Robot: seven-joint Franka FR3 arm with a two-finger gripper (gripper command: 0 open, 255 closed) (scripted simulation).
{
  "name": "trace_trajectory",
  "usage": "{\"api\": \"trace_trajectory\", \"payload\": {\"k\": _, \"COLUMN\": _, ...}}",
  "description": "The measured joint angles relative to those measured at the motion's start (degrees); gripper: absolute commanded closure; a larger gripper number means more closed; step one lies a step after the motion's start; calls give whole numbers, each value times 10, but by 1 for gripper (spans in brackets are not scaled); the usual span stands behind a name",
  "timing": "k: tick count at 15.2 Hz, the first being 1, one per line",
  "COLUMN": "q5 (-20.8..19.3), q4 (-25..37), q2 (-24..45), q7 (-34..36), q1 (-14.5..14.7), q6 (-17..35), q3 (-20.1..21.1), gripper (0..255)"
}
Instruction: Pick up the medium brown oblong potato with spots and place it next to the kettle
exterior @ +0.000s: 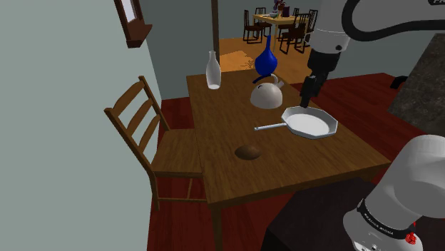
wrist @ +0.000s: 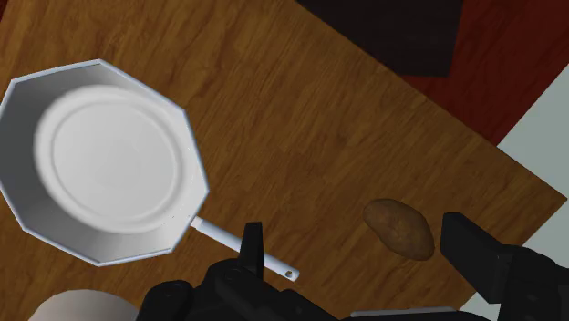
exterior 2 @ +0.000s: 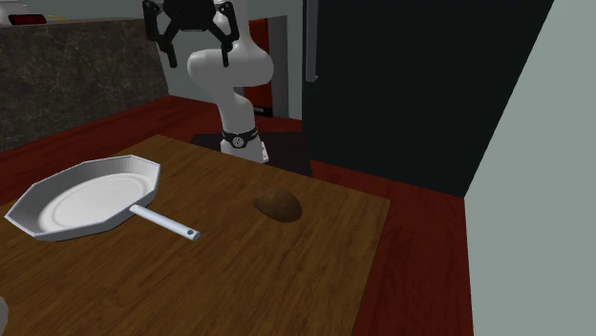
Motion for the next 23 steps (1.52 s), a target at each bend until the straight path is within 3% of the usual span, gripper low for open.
{"api": "trace_trajectory", "payload": {"k": 3, "q5": 3, "q4": -4, "q2": 18, "q7": 0, "q1": 7, "q6": 20, "q3": 7, "gripper": 0}}
{"api": "trace_trajectory", "payload": {"k": 8, "q5": 9, "q4": -21, "q2": 87, "q7": -8, "q1": 29, "q6": 102, "q3": 29, "gripper": 0}}
{"api": "trace_trajectory", "payload": {"k": 23, "q5": -19, "q4": 36, "q2": 374, "q7": -19, "q1": 79, "q6": 319, "q3": 96, "gripper": 0}}
